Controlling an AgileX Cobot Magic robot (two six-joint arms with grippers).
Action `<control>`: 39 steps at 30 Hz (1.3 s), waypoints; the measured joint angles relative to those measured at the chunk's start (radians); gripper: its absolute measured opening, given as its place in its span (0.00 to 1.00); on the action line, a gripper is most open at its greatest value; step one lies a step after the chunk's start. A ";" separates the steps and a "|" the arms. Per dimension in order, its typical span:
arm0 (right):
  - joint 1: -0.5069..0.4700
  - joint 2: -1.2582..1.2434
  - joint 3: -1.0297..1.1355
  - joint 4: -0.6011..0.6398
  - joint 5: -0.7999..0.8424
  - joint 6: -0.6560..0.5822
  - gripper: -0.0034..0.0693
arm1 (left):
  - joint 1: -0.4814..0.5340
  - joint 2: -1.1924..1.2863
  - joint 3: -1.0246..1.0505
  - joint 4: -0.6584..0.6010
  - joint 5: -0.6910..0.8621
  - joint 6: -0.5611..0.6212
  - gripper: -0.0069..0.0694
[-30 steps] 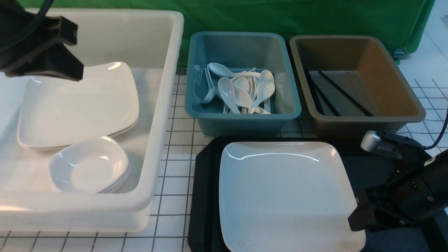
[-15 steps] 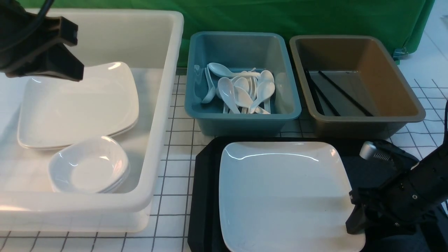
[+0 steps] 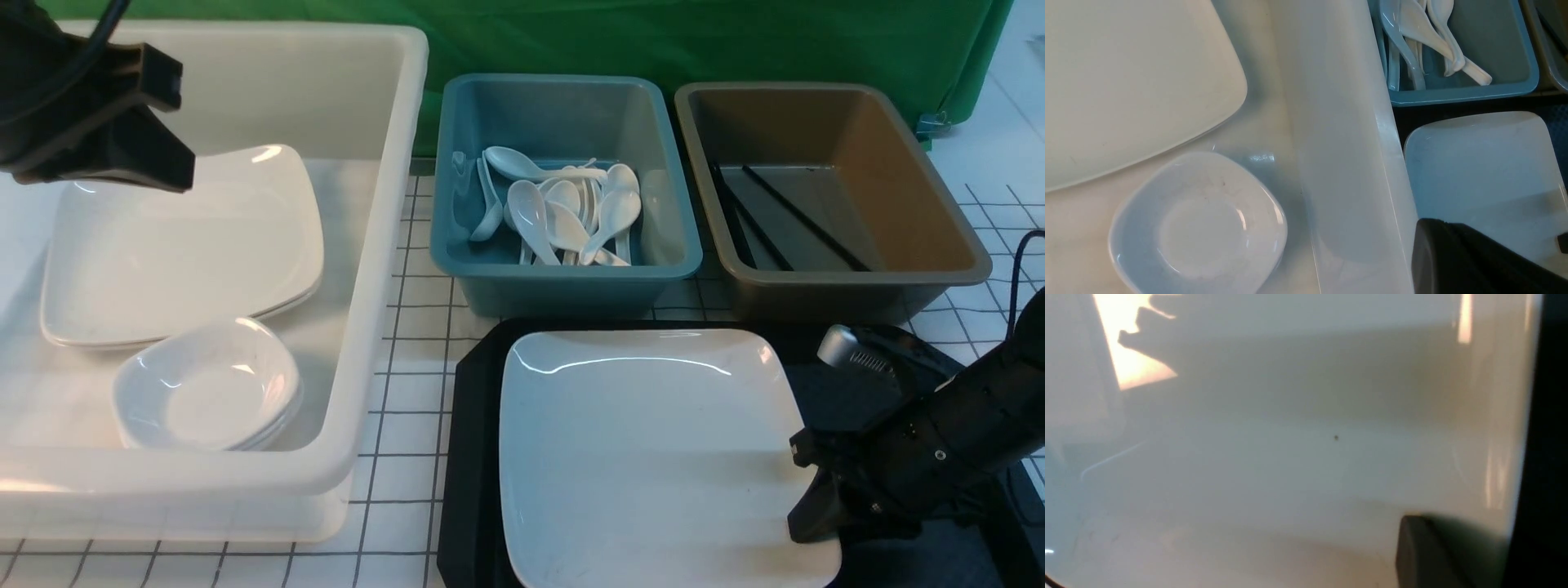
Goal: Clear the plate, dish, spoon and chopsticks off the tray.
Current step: Use the right arm to grab a plate from the dinner plate, then use the right arm to put the plate into the large storage box on the left
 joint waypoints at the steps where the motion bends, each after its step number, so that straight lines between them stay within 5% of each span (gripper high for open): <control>1: 0.000 0.000 0.001 0.002 0.002 -0.002 0.32 | 0.000 0.000 0.000 0.000 0.000 0.000 0.12; 15: 0.000 -0.298 0.002 -0.015 0.138 -0.018 0.14 | 0.000 0.000 0.000 0.014 0.000 0.000 0.12; 27: 0.000 -0.479 0.006 -0.074 0.214 0.007 0.14 | 0.000 0.000 0.000 0.016 -0.008 0.001 0.12; 39: 0.002 -0.519 -0.349 -0.056 0.367 0.093 0.14 | 0.022 0.000 0.000 0.173 -0.062 -0.025 0.12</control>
